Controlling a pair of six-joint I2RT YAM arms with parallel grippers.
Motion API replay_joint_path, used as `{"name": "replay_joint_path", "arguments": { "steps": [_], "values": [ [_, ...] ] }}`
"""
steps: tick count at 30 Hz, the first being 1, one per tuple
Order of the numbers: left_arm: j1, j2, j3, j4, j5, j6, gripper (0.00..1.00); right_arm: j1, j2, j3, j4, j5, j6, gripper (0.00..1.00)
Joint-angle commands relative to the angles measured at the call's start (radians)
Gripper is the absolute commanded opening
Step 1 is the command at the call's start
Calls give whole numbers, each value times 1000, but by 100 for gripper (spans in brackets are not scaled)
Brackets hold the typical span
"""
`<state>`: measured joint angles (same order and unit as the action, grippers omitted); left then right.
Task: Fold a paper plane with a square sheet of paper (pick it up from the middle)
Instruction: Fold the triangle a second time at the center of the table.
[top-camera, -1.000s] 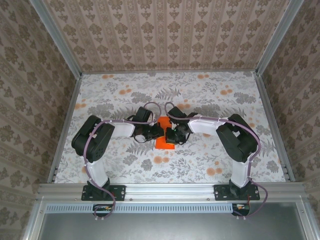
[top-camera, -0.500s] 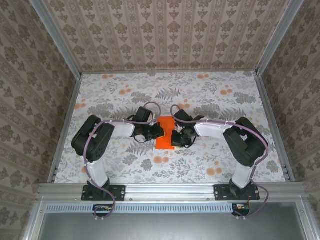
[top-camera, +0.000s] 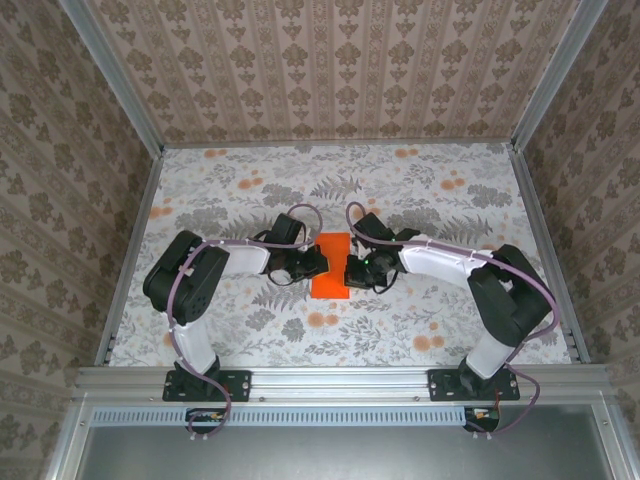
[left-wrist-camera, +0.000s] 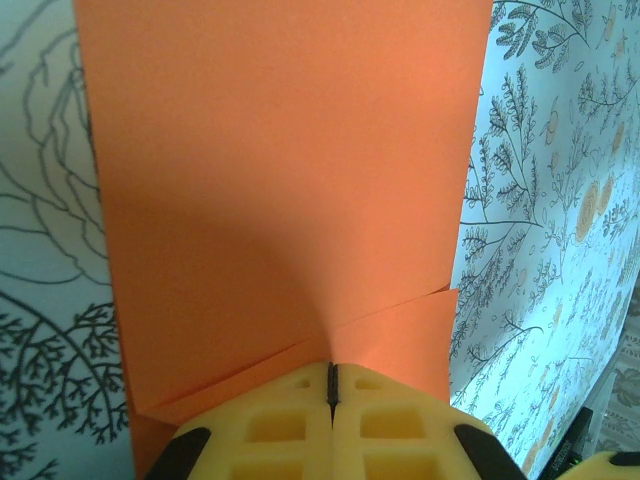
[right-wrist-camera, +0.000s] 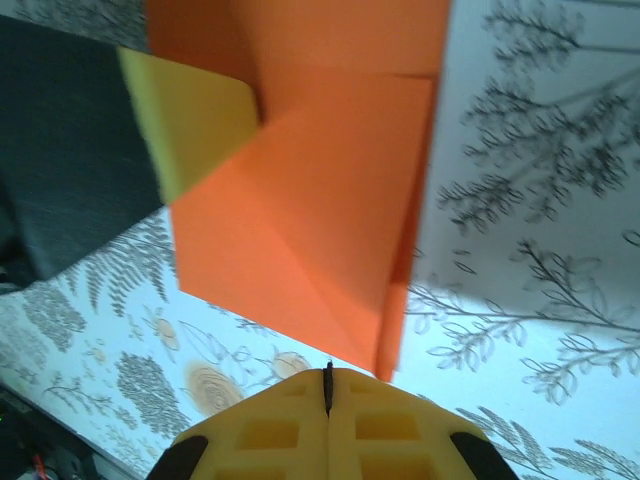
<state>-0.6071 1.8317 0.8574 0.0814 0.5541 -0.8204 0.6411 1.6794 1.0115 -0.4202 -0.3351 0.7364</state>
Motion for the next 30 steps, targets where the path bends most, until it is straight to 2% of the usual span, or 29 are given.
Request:
{"name": "replay_joint_path", "arguments": {
  "steps": [1, 14, 30],
  "values": [
    [-2, 69, -54, -157, -92, -13, 0, 17, 62, 53, 29, -40, 2, 0],
    [-3, 66, -61, -158, -98, -22, 0, 17, 216, 91, 104, -66, 15, 0],
    [13, 86, -73, -180, -118, -6, 0, -21, 92, -158, 101, -104, -11, 0]
  ]
}}
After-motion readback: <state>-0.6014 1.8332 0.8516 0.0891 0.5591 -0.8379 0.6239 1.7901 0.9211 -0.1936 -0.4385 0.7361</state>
